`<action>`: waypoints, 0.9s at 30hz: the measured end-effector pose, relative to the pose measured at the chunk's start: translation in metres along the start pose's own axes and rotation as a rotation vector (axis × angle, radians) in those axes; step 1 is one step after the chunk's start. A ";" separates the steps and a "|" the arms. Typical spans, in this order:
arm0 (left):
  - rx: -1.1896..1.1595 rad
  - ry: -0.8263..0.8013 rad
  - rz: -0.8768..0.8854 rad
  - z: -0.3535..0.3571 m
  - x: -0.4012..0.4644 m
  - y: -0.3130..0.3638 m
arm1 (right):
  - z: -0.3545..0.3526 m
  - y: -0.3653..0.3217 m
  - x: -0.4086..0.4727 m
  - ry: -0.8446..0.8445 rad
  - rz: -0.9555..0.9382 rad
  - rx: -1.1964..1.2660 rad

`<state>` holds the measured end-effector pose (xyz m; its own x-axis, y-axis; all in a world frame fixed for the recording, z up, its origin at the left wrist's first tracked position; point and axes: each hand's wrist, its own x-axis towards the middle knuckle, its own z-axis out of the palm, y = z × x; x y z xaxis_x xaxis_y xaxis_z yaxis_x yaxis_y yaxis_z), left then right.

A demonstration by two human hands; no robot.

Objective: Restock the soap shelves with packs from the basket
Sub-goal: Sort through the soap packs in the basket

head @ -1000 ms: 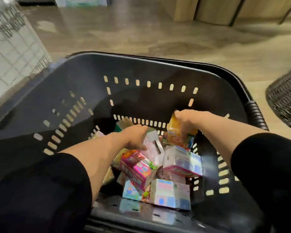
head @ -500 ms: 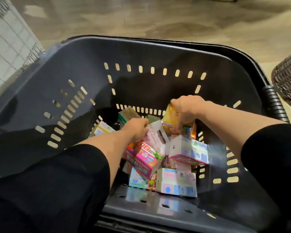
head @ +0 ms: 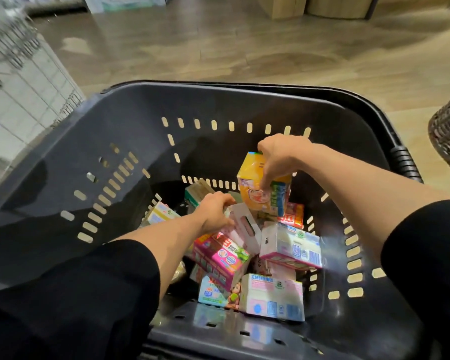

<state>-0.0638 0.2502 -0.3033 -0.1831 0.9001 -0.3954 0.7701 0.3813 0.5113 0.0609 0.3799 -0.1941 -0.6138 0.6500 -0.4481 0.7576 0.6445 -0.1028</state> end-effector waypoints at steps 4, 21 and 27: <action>-0.046 0.046 0.012 0.006 0.000 0.001 | -0.008 0.008 -0.003 -0.005 -0.021 0.137; 0.128 -0.093 0.090 0.001 0.015 0.010 | -0.023 0.023 -0.009 0.092 0.081 0.234; -0.101 0.151 0.006 -0.006 0.010 0.004 | -0.023 0.022 -0.009 0.120 0.095 0.291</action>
<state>-0.0660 0.2617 -0.3005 -0.2743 0.9209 -0.2769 0.7073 0.3883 0.5907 0.0780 0.3971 -0.1720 -0.5457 0.7560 -0.3616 0.8340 0.4479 -0.3223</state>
